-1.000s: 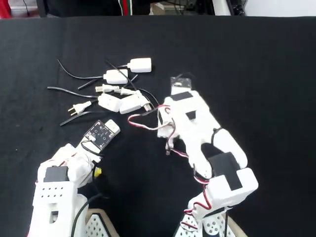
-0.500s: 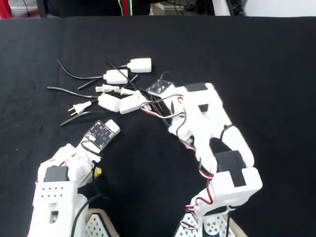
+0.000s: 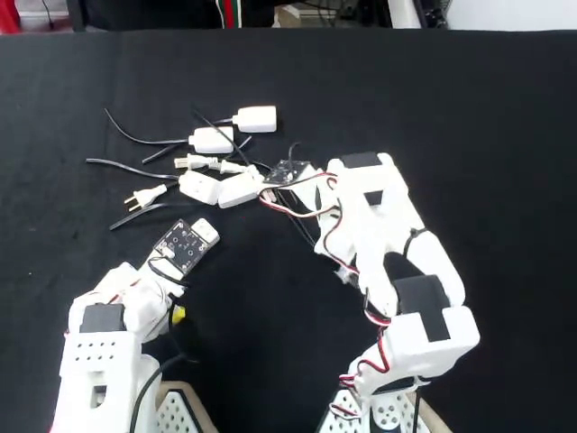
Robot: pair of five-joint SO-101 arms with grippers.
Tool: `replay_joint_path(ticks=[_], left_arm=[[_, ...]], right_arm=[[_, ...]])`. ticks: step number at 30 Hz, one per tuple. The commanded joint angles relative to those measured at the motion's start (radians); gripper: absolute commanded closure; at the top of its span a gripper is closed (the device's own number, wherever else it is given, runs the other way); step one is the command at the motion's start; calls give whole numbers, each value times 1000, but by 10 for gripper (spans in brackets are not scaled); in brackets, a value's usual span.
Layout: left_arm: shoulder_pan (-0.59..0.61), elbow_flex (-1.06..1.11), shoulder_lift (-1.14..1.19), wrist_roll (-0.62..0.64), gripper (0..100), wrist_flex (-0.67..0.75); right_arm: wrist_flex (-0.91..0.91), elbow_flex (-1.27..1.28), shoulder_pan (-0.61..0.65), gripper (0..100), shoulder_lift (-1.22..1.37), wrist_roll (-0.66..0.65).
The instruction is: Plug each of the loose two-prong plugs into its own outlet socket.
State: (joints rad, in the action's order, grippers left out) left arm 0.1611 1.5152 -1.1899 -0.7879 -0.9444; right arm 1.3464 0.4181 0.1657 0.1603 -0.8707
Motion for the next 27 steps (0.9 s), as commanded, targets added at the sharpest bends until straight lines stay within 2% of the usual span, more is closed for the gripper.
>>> replay_joint_path(ticks=[1, 19, 27], left_arm=[[-8, 2, -9, -9, 733, 11], [-7, 2, -9, -9, 733, 11], [-7, 2, -9, -9, 733, 11]], right_arm=[[44, -24, 0, 822, 48, -3], [351, -521, 49, 825, 515, 3], [364, -604, 100, 825, 608, 81]])
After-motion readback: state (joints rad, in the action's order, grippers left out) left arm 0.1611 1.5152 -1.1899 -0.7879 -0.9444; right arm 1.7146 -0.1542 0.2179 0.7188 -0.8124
